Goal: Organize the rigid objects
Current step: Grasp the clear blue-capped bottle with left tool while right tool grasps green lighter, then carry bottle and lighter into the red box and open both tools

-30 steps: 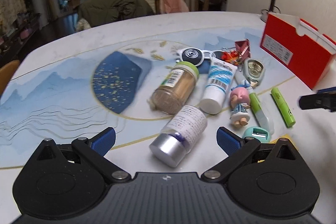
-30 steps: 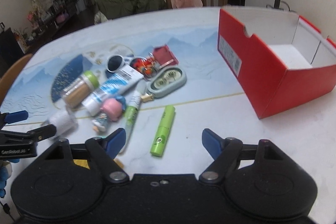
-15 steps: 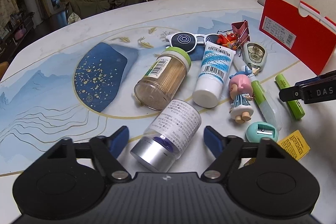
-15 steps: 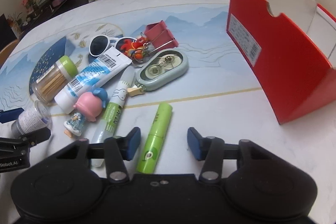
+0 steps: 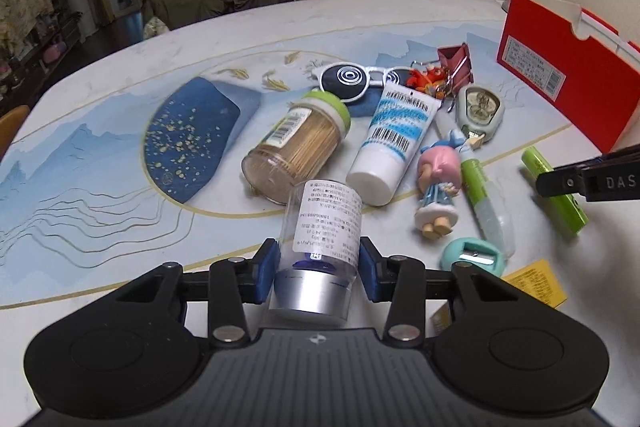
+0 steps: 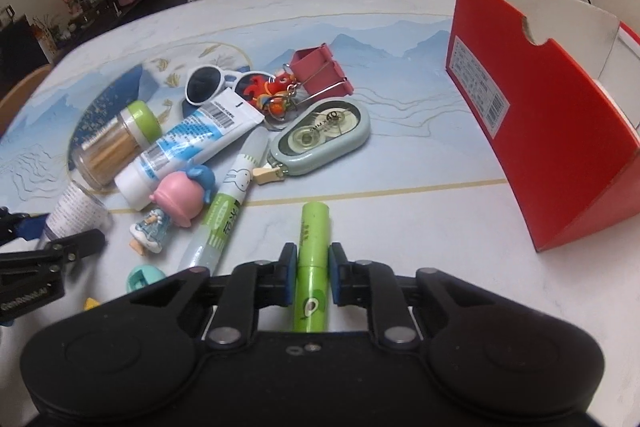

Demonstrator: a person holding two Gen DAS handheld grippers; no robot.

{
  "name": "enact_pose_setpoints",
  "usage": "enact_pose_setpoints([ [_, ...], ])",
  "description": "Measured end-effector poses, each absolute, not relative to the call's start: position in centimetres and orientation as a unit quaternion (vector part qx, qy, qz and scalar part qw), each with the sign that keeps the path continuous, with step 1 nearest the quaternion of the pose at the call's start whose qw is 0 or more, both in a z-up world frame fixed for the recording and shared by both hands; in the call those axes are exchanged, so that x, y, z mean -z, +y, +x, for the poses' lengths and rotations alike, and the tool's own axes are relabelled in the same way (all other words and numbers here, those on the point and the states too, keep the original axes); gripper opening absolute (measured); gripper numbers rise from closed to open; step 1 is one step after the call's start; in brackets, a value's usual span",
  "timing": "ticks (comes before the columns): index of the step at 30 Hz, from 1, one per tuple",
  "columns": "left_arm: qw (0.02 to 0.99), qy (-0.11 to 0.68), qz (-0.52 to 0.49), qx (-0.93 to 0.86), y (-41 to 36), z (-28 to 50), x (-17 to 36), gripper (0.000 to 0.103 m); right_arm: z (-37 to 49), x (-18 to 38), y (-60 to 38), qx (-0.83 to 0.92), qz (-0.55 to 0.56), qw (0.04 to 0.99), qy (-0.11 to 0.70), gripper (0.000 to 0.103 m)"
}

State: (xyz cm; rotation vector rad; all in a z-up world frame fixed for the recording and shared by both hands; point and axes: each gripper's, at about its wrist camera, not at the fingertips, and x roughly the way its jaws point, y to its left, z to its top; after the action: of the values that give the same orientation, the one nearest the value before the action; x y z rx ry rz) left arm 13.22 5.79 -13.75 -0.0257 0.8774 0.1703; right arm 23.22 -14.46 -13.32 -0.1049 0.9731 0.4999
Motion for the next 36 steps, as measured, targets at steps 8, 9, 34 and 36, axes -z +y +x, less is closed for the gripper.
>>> enact_pose_setpoints([
  [8,0.912,0.397,-0.062,-0.075,2.5,13.2,8.4,0.041,23.1,8.6,-18.3,-0.270,-0.014,0.853,0.446,0.015],
  [9,0.915,0.392,-0.065,-0.071,1.8,13.3,7.6,0.041,23.2,7.9,-19.0,-0.272,-0.010,0.854,0.443,0.015],
  [34,0.921,0.381,-0.078,0.020,-18.7,28.3,0.7,0.042,34.2,2.0,-35.7,-0.210,0.021,0.897,0.389,0.015],
  [36,0.918,0.388,-0.079,0.024,-20.0,29.8,1.1,0.042,35.4,2.4,-36.8,-0.200,0.025,0.897,0.393,0.015],
])
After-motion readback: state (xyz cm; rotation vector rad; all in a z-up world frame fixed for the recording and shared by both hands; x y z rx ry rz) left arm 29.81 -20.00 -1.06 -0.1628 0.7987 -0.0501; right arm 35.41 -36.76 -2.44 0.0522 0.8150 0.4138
